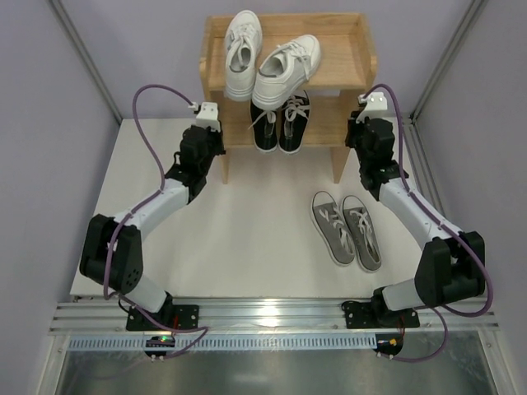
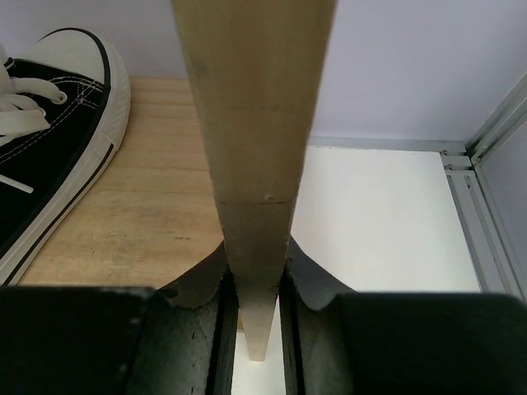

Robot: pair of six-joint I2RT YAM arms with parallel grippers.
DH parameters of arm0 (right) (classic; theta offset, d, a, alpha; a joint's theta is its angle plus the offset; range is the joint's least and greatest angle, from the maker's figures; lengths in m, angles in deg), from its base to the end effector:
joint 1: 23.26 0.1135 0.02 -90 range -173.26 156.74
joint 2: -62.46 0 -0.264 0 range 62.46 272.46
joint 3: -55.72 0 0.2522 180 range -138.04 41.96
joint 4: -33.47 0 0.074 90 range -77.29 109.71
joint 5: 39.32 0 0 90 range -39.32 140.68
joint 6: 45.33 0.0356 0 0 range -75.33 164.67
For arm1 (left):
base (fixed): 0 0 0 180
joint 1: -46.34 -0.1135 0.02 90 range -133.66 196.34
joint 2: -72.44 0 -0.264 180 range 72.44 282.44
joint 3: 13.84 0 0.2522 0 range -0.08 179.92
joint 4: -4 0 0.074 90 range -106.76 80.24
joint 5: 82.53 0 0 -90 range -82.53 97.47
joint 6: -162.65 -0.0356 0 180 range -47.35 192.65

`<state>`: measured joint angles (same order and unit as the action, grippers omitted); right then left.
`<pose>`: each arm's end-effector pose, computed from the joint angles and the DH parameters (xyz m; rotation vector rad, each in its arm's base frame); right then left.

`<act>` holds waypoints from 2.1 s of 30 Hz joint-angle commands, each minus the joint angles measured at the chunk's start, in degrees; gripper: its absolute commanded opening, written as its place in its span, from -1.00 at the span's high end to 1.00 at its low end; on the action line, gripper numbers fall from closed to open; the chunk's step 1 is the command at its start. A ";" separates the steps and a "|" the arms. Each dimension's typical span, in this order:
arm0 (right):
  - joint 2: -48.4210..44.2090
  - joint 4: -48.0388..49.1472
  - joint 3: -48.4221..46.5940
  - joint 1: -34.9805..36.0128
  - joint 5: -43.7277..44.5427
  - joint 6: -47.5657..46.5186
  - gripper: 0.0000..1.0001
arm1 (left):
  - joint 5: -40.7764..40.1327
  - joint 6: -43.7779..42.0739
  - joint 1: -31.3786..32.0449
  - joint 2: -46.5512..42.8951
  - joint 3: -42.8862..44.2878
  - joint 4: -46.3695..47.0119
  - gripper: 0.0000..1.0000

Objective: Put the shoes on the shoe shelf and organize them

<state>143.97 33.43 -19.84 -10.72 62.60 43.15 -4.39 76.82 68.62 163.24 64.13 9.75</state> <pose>0.3336 0.0667 0.3371 -0.0484 1.6725 -0.0291 0.3522 -0.1364 0.3081 0.1127 1.6908 -0.1704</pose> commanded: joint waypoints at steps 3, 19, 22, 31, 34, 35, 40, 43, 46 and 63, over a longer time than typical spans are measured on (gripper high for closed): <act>-4.17 1.32 0.71 0.39 -0.06 0.20 0.92 | 2.54 1.20 3.91 -7.30 -3.65 -0.43 0.99; -11.99 -5.01 4.85 1.09 1.09 3.89 0.64 | -5.98 5.76 11.55 -17.59 -11.91 -5.17 0.99; -10.07 -15.07 0.03 1.09 -1.19 6.43 -0.35 | -4.77 7.95 11.55 -19.43 -10.42 -10.16 0.65; -17.77 -23.37 1.33 2.05 -1.56 13.20 -0.67 | -1.77 12.18 11.82 -29.97 -9.62 -19.15 -0.99; -20.68 -27.84 1.95 2.49 -1.72 16.36 -0.68 | -1.50 13.94 11.91 -34.46 -9.36 -23.19 -0.99; -22.44 -29.26 2.03 2.67 -2.16 17.07 -0.68 | -0.63 15.25 11.91 -35.68 -9.36 -24.42 -0.99; -32.89 -31.14 4.14 2.85 -16.70 27.33 -0.68 | 2.45 19.65 11.99 -46.49 -10.41 -32.33 -0.99; -40.81 -19.31 7.39 3.46 -29.83 40.42 -0.93 | 3.68 21.32 11.99 -51.68 -10.94 -35.32 -0.99; -42.49 -15.13 5.82 5.12 -30.56 49.04 -0.93 | 3.68 22.38 11.99 -54.84 -9.89 -38.39 -0.99; -7.44 -38.57 -46.45 12.07 -4.47 31.95 0.92 | -2.63 20.01 11.99 -59.08 -3.48 -48.24 -0.99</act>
<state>131.67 1.75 -57.35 0.95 48.90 81.27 -3.05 98.83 80.51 105.04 58.08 -36.48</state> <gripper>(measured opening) 0.043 0.996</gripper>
